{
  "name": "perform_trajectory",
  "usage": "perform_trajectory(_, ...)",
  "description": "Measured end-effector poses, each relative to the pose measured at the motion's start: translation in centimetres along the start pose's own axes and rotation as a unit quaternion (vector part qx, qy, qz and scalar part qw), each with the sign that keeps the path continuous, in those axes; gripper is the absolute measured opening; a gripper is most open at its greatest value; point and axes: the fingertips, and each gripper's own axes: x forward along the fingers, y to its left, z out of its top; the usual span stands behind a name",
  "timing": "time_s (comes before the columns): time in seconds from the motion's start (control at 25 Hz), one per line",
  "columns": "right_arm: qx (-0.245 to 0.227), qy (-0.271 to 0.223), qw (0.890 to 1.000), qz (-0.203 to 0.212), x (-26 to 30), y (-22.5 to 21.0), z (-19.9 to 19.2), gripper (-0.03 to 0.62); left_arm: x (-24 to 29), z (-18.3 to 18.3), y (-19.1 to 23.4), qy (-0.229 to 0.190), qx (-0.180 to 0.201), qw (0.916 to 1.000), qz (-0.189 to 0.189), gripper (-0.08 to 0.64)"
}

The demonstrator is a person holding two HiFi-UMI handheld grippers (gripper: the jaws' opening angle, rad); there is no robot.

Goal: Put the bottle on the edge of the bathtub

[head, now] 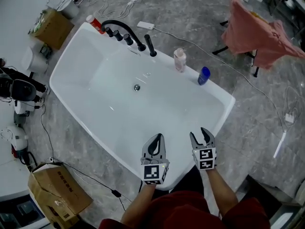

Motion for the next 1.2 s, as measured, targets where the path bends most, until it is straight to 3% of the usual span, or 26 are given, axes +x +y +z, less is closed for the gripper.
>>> perform_trajectory(0.56, -0.083, -0.111, 0.990, -0.039, -15.5, 15.6, 9.6, 0.215, -19.7, 2.3, 11.6, -0.045, -0.023, 0.9982, 0.033, 0.005)
perform_trajectory(0.84, -0.118, -0.214, 0.968, -0.053, -23.1, 21.2, 17.6, 0.215, -25.9, 8.3, 15.1, -0.108, 0.000, 0.9936, 0.032, 0.005)
perform_trajectory(0.96, -0.127, -0.268, 0.953, -0.062, -26.1, 22.4, 21.6, 0.215, -27.9, 12.8, 15.8, -0.163, 0.035, 0.9855, 0.033, 0.005)
perform_trajectory(1.12, -0.133, -0.334, 0.930, -0.073, -30.2, 23.0, 26.3, 0.216, -30.8, 19.2, 15.0, -0.250, 0.080, 0.9646, 0.029, 0.005)
perform_trajectory(1.2, -0.134, -0.353, 0.923, -0.077, -31.7, 23.3, 27.7, 0.216, -32.3, 21.2, 14.6, -0.273, 0.095, 0.9571, 0.025, 0.005)
